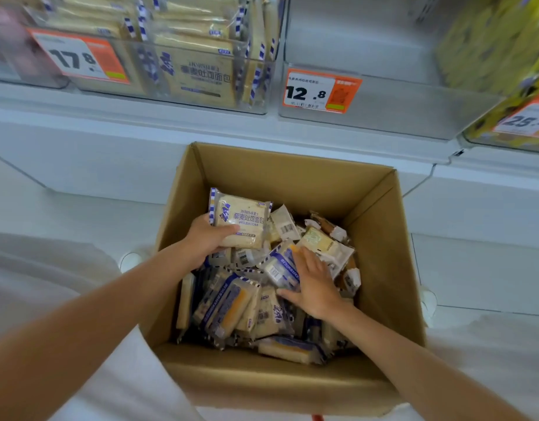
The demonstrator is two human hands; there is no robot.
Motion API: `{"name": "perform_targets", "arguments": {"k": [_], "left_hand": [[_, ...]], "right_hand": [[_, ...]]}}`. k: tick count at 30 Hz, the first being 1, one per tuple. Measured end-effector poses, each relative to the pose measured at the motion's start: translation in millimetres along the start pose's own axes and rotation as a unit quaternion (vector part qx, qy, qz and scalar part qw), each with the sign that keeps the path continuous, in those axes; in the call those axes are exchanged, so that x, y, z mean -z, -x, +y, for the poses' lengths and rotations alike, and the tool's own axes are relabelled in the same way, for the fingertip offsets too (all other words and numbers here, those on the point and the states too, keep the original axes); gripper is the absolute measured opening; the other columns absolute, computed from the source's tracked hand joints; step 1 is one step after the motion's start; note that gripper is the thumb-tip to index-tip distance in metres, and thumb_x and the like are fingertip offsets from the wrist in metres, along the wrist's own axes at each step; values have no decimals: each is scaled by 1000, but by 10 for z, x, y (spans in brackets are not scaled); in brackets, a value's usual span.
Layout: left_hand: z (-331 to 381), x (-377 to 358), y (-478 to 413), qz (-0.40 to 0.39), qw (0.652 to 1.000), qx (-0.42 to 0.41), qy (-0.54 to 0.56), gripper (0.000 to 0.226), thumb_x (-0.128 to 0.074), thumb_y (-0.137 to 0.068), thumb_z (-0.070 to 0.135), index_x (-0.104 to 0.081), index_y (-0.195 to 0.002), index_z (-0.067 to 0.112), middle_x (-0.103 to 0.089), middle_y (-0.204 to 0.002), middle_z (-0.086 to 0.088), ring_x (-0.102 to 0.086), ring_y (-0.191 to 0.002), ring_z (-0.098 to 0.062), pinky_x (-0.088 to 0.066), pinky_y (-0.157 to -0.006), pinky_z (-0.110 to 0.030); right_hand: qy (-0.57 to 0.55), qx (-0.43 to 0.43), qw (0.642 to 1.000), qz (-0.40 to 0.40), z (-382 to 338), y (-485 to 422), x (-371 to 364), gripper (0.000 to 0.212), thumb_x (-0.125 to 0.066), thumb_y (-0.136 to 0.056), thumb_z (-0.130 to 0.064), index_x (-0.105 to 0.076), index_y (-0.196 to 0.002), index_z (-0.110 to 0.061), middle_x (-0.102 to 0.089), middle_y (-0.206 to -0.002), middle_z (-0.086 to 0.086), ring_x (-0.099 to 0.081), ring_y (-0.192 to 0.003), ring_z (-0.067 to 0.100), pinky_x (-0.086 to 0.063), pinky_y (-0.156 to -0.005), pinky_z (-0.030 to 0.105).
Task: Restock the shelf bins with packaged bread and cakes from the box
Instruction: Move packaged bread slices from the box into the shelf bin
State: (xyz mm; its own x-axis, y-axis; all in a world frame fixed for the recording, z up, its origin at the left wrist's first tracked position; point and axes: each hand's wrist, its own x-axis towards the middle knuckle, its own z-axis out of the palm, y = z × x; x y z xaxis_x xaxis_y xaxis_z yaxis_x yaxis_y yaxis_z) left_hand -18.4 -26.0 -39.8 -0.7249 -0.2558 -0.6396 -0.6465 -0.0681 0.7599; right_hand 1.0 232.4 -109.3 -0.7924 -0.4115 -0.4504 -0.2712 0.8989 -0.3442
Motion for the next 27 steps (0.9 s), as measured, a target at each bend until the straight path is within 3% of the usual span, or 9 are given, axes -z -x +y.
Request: {"name": "perform_targets", "arguments": {"k": [3, 6, 8, 10, 12, 17, 20, 22, 27], "left_hand": [[-6, 30, -12, 5, 1000, -7, 10, 27, -72, -87, 10, -62, -112, 16, -71, -107, -6, -68, -92, -18, -57, -72, -31], [42, 45, -19, 13, 1000, -20, 18, 29, -69, -89, 9, -61, -116, 15, -70, -108, -5, -68, -95, -19, -58, -75, -34], [108, 57, -31, 21, 999, -42, 1, 29, -67, -91, 10, -59, -119, 16, -69, -110, -2, -67, -100, -20, -59, -83, -39], [224, 65, -27, 16, 996, -80, -28, 30, -66, -92, 13, -58, -121, 19, -69, -111, -1, -67, -102, -19, -58, -85, -39], [392, 66, 30, -15, 992, -118, -48, 23, -63, -95, 21, -59, -118, 22, -71, -109, 1, -69, -99, -15, -59, -80, -32], [798, 42, 240, -163, 969, -146, -112, 38, -55, -90, 55, -63, -115, 28, -75, -105, 4, -71, -97, -13, -58, -83, -33], [902, 86, 299, -158, 967, -167, -113, 37, -69, -85, 46, -66, -117, 28, -75, -103, 6, -71, -94, -8, -57, -74, -24], [964, 158, 354, -136, 971, -175, -84, 30, -71, -86, 41, -67, -113, 29, -76, -99, 8, -72, -89, -5, -56, -69, -20], [1080, 370, 475, -152, 979, -126, 55, 43, -72, -82, 42, -63, -118, 21, -74, -112, -4, -70, -104, -19, -58, -88, -41]], "right_hand": [[47, -15, 997, -60, -29, -82, 32, 111, -63, -74, -71, -8, -157, -22, -4, -160, 5, -7, -147, 29, -15, -120, 44], [-161, 0, 983, -86, -112, -215, 431, 52, -67, -87, -44, -51, -132, -23, -50, -116, 4, -52, -106, 24, -44, -81, 21], [-249, -11, 963, -101, -169, -295, 832, 18, -61, -94, -36, -58, -106, -24, -59, -92, 2, -58, -80, 21, -47, -69, 25], [-273, -24, 956, -102, -230, -344, 1226, 21, -58, -96, -39, -60, -97, -18, -65, -104, 10, -63, -96, 29, -51, -86, 43], [-307, -18, 943, -129, -360, -325, 1557, 26, -57, -97, -35, -61, -119, -20, -61, -127, -3, -59, -117, 21, -49, -97, 39], [-327, 54, 943, -21, -748, -397, 2010, 19, -70, -89, -31, -65, -106, -25, -68, -109, -8, -65, -103, 8, -50, -90, 24], [-342, 65, 933, 89, -921, -428, 2117, 32, -80, -79, -34, -67, -106, -22, -68, -109, -8, -63, -103, 5, -48, -87, 22], [-318, 85, 940, 89, -1004, -408, 2199, 35, -82, -77, -33, -67, -107, -22, -68, -110, -7, -62, -104, 6, -48, -92, 23], [-346, 84, 920, 164, -1237, -332, 2375, 27, -83, -76, -26, -68, -96, -19, -68, -98, 5, -62, -79, 16, -53, -70, 27]]}}
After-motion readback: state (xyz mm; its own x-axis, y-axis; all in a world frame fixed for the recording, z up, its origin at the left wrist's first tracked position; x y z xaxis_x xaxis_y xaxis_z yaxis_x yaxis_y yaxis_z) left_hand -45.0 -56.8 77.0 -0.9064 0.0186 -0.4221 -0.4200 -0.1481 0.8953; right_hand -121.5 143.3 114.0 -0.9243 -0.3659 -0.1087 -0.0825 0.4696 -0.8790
